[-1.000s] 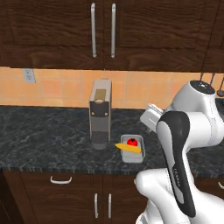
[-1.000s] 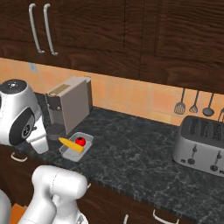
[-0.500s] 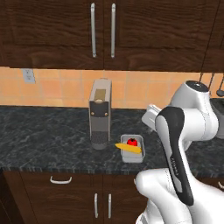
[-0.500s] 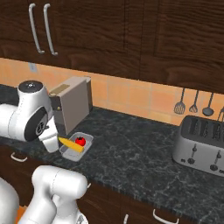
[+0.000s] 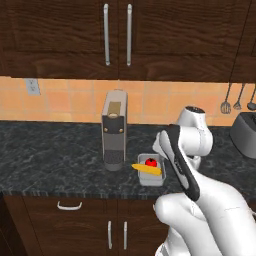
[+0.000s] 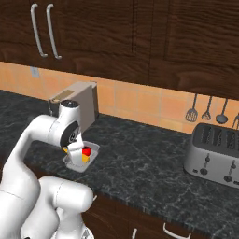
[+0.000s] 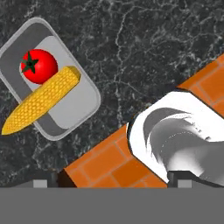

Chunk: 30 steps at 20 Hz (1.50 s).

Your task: Take the meat container that has the fish and place it on the second highest rack of the freezer. Then take the vegetable container that has the corn and tomato and place it on the highest rack of the freezer.

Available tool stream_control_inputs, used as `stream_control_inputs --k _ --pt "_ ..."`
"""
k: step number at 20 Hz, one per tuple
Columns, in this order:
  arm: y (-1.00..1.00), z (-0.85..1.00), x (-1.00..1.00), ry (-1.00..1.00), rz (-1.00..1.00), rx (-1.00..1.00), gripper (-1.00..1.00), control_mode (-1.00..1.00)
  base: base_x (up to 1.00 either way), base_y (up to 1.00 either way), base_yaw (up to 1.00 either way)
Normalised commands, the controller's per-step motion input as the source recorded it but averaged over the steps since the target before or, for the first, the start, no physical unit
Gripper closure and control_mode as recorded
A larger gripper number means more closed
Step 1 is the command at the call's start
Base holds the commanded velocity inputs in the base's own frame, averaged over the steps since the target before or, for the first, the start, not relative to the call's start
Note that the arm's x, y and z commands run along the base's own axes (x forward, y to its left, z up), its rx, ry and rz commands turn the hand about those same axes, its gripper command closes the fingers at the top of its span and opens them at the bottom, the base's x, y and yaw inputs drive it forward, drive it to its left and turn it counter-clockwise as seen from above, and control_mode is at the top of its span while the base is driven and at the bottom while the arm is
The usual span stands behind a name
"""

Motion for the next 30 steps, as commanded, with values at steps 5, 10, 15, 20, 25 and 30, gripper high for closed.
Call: stream_control_inputs --k 5,10,15,20,25,30 --pt "0.00 -0.36 0.45 0.04 0.00 -0.01 -1.00 -1.00 0.00 0.00 0.00" --pt "0.11 -0.74 0.00 0.00 -0.01 -0.09 -1.00 -1.00 0.00 0.00 0.00" --pt "0.01 -0.59 0.00 0.02 0.00 -0.06 -1.00 -1.00 0.00 0.00 0.00" --pt "-0.02 -0.36 0.41 0.14 0.00 -0.01 -1.00 -1.00 0.00 0.00 0.00" --pt "0.00 -0.16 0.68 0.14 0.01 -0.01 -1.00 -1.00 0.00 0.00 0.00" --pt "0.00 -0.27 0.03 0.04 0.01 -0.02 -1.00 -1.00 0.00 0.00 0.00"
